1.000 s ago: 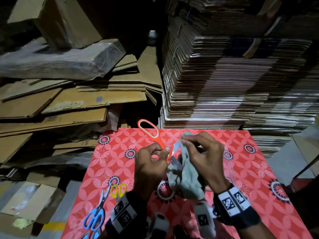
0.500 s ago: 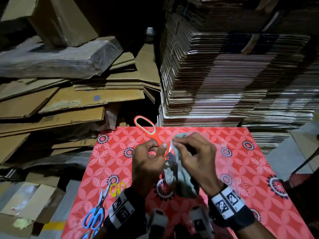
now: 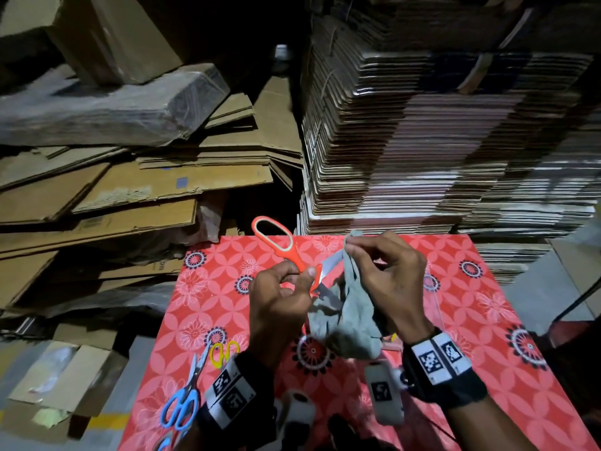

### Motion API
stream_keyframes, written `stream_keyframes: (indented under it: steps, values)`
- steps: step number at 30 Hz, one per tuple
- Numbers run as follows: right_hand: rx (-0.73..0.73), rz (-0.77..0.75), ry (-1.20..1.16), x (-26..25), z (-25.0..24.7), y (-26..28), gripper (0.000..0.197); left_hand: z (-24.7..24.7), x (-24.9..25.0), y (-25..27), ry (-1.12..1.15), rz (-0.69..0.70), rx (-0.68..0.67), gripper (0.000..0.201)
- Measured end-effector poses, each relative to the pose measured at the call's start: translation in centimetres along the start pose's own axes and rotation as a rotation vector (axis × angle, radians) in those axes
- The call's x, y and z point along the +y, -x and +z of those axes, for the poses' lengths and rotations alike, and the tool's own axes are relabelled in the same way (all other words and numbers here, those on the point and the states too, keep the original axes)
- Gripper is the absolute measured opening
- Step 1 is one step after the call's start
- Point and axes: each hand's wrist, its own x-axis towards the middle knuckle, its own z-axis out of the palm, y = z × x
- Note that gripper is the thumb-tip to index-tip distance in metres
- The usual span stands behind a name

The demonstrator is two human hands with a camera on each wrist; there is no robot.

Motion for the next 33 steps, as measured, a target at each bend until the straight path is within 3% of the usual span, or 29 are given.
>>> stream_keyframes:
  steps: [2,5,10,14,19,24,29,33]
  values:
    - [-0.008,-0.013,0.012,-1.0,0.7,0.7,0.013,0.1,-0.2,-0.4,0.031,-0.016,0.004,0.041]
    - [-0.142,-0.082,-0.017,-2.4,1.4,2.3,0.013,-0.3,-0.7,-0.8,-0.004,-0.021,-0.007,0.038]
    - [0.026,0.018,0.008,-0.6,0.2,0.0,0.013,-0.3,-0.3,-0.5,-0.049,-0.012,0.007,0.044]
    - [-0.149,-0.082,-0.019,-2.5,1.3,2.5,0.013,-0.4,-0.2,-0.6,-0.057,0.008,0.000,0.037]
    - [0.018,-0.002,0.006,-0.7,0.0,0.1,0.014,0.0,0.4,-0.2,-0.077,0.028,0.020,0.044]
    - [-0.134,-0.096,-0.027,-2.1,0.6,2.1,0.012,0.0,0.0,-0.5,-0.054,0.029,0.012,0.041]
    - [0.047,0.013,-0.023,-1.2,0.0,0.7,0.016,0.1,-0.4,-0.5,-0.076,-0.009,0.041,0.043]
    - [-0.130,-0.045,-0.061,-2.6,1.0,3.2,0.014,-0.1,0.3,-0.5,-0.059,0.027,0.013,0.049]
